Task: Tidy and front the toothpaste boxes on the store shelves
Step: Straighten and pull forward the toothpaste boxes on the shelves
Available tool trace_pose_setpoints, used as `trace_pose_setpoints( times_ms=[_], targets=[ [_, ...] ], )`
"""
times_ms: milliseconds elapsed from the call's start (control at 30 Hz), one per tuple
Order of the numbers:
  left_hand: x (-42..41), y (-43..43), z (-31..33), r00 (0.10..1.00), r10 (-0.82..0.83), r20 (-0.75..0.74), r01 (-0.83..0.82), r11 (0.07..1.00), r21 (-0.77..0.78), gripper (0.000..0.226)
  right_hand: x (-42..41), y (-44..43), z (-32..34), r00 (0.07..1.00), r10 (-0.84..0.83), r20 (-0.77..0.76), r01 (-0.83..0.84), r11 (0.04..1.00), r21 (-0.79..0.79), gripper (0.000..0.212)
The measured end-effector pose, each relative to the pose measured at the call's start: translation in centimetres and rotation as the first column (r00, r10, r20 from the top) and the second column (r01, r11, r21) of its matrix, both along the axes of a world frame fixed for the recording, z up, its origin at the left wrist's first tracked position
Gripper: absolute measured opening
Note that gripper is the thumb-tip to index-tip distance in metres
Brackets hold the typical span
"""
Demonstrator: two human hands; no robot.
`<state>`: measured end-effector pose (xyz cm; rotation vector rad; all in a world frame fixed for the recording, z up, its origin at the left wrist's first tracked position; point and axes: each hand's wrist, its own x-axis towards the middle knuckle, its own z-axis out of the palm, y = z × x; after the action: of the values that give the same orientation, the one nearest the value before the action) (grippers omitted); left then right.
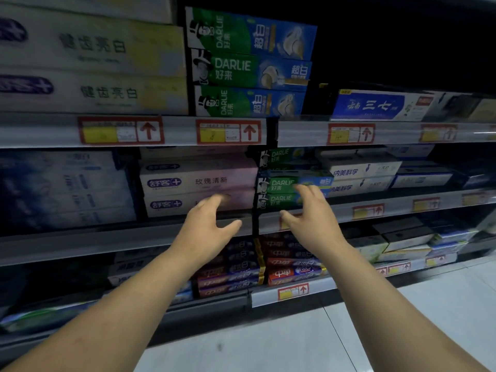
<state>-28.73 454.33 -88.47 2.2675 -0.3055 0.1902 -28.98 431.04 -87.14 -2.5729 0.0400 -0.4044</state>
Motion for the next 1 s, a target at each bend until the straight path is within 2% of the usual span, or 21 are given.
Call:
trace_pose_setpoints(
  times_ms=[200,367,533,633,767,867,1000],
  targets=[
    [-1.6,6.3,-0.4,1.0,-0.019,-0.004,0.019,0.99,0.141,0.062,-1.1,5.2,0.2,0.981,0.182,-0.073,-0.187,0.979,-0.081,0.068],
    [-2.8,12.2,-1.6,1.0,0.003,-0.031,0.004,0.977,0.213,0.062,-1.7,9.8,-0.3,0.923,0.349,-0.16,-0.371,0.918,-0.138,0.069],
    [-4.4,17.8,-3.5,0.995,-0.004,-0.099,0.024,0.98,0.199,0.044,-1.8,16.0,-2.0,0.844,0.492,-0.213,-0.52,0.848,-0.103,0.063],
    [-5.2,20.8,-5.1,0.991,0.006,-0.133,0.028,0.967,0.252,0.044,-1.7,20.8,-4.1,0.76,0.58,-0.292,-0.616,0.787,-0.04,0.061],
    [-5.8,25.8,-7.6,0.956,0.11,-0.272,-0.031,0.96,0.278,0.047,-1.5,26.8,-7.7,0.666,0.641,-0.381,-0.662,0.744,0.095,0.056],
    [-6.2,30.3,-9.7,0.897,0.25,-0.366,-0.139,0.943,0.303,0.045,-0.9,30.4,-10.0,0.638,0.633,-0.438,-0.594,0.767,0.244,0.06],
    [-6.7,35.1,-11.5,0.771,0.386,-0.507,-0.218,0.908,0.359,0.056,0.1,33.9,-12.8,0.578,0.623,-0.528,-0.48,0.782,0.398,0.065]
  ],
)
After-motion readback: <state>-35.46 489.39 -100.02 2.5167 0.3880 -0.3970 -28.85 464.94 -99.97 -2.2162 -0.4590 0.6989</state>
